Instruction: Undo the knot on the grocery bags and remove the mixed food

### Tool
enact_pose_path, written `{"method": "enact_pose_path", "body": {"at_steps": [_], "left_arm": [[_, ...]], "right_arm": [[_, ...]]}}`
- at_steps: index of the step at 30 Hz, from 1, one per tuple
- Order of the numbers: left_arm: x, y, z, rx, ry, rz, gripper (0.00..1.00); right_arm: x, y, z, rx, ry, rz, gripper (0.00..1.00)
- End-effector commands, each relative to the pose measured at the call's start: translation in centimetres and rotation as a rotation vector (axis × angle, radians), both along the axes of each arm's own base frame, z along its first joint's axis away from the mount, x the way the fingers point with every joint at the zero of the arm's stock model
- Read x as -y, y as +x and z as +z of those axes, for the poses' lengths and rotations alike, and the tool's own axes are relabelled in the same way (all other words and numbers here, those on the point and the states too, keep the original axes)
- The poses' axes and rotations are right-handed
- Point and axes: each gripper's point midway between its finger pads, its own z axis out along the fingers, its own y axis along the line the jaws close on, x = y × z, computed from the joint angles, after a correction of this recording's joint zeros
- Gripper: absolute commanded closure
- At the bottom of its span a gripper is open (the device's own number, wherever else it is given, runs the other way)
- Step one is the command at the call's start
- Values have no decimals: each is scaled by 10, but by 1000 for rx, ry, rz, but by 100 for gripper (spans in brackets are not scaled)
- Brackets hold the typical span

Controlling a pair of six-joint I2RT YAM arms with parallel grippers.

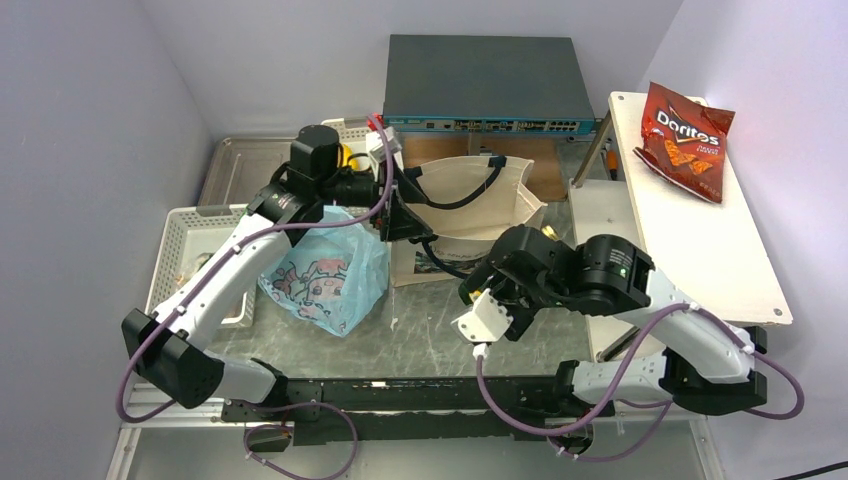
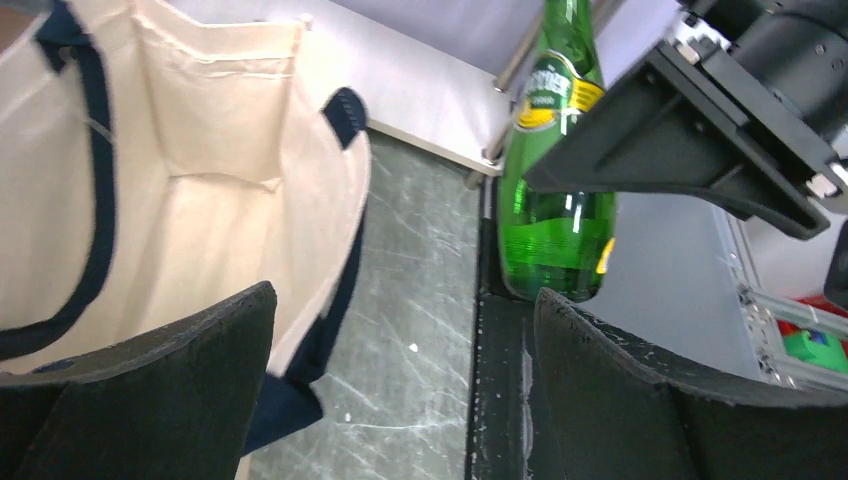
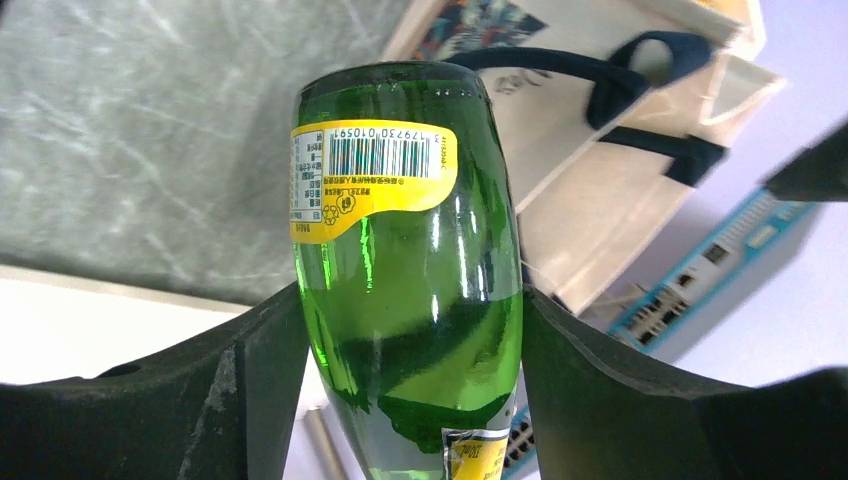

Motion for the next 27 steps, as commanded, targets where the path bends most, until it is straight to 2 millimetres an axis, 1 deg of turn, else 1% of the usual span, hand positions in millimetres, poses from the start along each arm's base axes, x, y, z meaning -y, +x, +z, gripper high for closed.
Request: {"method": "enact_pose_path", "body": {"at_steps": [1, 4, 7, 9, 12, 15, 16, 17, 20, 24, 27], "left_arm": [[-16, 17, 16, 80, -21, 86, 1], [-22, 20, 21, 115, -22, 112, 1], [-27, 21, 24, 145, -15, 130, 1], [-30, 21, 25, 159, -12, 143, 1], [-33, 19, 24, 167, -13, 151, 0], [-35, 17, 23, 170, -16, 155, 1], [-35, 17, 23, 169, -16, 156, 1], [-35, 17, 22, 166, -14, 155, 1], [-34, 17, 22, 165, -12, 151, 1], [-33, 16, 22, 152, -18, 141, 1], [-32, 16, 22, 146, -23, 137, 1]], "right_arm": [[9, -7, -1, -50, 1, -60, 100], [12, -8, -18, -66, -53, -56, 100], [21, -8, -46, -93, -143, -81, 100], [30, -9, -67, -116, -205, -124, 100], [42, -16, -88, -172, -238, -200, 100], [61, -19, -109, -175, -299, -256, 100], [72, -19, -119, -166, -338, -275, 100], [80, -18, -125, -160, -366, -294, 100], [101, -12, -138, -180, -416, -364, 100], [131, 13, -145, -186, -463, -475, 100], [147, 29, -145, -179, -492, -524, 100]]}}
